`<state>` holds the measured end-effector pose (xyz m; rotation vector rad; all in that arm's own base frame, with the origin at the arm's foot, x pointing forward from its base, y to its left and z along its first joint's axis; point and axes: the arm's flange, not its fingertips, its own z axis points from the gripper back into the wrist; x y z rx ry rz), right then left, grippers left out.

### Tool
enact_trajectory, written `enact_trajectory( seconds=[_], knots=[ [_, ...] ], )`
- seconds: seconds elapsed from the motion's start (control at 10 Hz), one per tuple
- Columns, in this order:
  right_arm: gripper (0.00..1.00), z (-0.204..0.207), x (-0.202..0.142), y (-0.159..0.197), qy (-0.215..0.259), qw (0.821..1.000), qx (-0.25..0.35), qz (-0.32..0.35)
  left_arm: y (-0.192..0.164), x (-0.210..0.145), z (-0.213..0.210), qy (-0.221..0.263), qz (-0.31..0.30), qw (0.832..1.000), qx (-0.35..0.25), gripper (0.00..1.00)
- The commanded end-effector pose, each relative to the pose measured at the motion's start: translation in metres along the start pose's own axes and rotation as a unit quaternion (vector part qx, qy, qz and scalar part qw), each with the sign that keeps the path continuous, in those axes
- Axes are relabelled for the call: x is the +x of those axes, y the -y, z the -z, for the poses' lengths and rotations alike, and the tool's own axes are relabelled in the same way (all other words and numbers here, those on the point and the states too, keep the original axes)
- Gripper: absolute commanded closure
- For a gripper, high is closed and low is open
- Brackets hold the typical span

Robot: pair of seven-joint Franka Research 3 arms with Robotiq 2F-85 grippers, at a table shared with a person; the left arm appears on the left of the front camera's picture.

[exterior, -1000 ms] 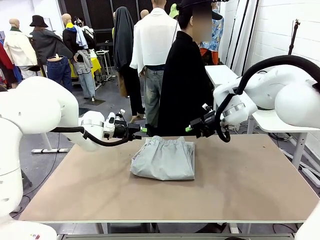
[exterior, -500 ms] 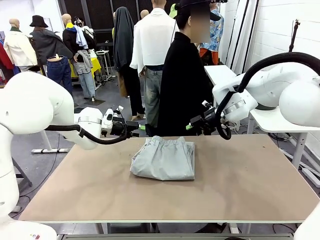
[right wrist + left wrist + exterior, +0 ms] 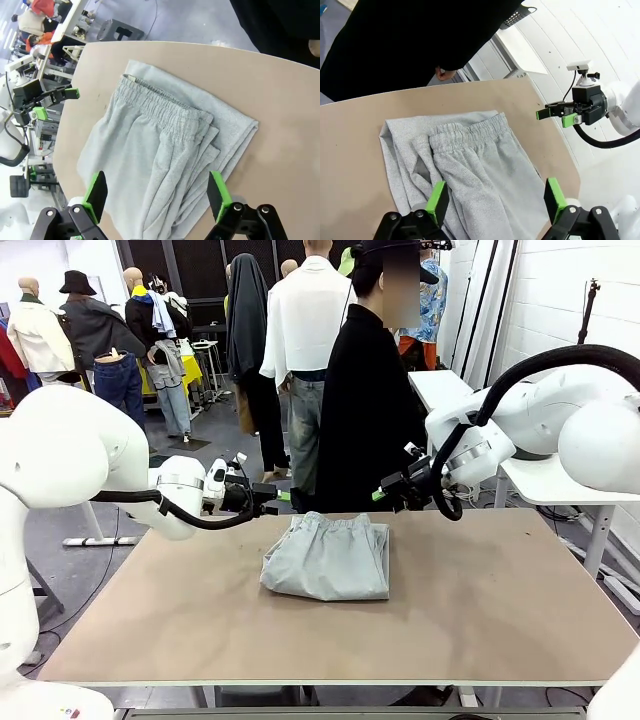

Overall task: Fold the training pants.
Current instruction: Fold the Training pants in half.

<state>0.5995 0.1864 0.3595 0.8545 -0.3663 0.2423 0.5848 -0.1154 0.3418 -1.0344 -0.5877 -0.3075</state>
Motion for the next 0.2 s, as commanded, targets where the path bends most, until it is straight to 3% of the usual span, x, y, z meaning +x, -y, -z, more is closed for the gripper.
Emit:
enact_trajectory(
  seconds=[0.0,0.1],
  knots=[
    [0.0,0.0013,0.0002,0.0009,0.004,1.0,0.002,-0.001,-0.0014,0.0019,0.0012,0.001,0.004,1.0,-0.006,0.0],
    [0.0,0.0013,0.0002,0.0009,0.004,1.0,0.002,-0.001,-0.0014,0.0019,0.0012,0.001,0.004,1.0,-0.006,0.0]
  ],
)
